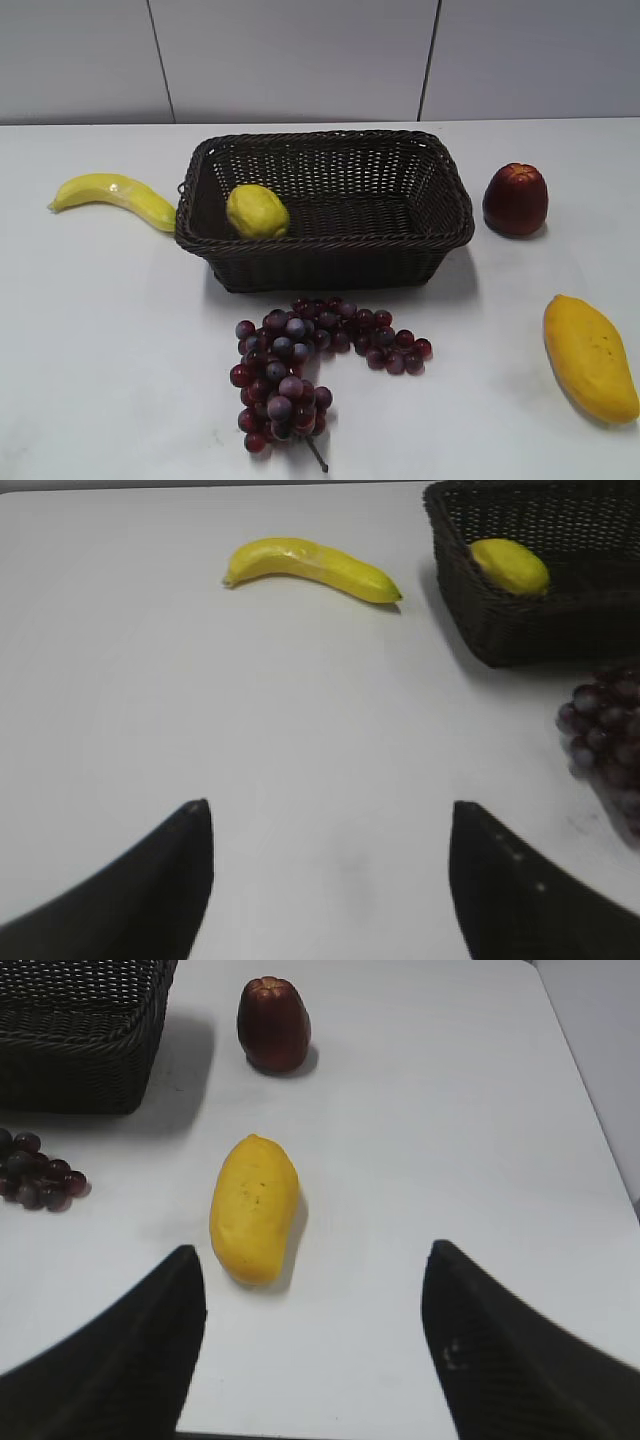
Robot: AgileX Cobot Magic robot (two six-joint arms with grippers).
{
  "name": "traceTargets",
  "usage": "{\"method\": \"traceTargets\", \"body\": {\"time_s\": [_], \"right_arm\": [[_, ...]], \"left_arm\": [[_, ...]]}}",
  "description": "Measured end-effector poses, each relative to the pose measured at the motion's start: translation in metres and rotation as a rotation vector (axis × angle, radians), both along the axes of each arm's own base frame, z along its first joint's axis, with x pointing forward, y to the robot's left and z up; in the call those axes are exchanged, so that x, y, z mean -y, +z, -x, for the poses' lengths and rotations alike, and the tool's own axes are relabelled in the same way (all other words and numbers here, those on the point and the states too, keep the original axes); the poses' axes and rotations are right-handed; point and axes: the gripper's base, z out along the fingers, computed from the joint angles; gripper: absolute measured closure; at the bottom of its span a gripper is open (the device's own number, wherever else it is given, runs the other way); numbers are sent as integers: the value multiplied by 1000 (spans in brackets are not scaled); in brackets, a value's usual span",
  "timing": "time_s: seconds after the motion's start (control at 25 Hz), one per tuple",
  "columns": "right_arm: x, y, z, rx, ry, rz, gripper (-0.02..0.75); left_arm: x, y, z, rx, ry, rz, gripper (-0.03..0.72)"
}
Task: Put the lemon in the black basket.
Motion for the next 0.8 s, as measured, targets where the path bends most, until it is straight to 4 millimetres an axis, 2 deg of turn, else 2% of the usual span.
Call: {"method": "traceTargets", "body": {"time_s": [0.24, 0.8], "right_arm": [[0, 0, 0, 0, 0, 0, 183], [0, 0, 0, 0, 0, 0, 183]], "left_arm": [[1, 0, 0, 0, 123, 0, 173], [1, 0, 0, 0, 131, 0, 188]]}}
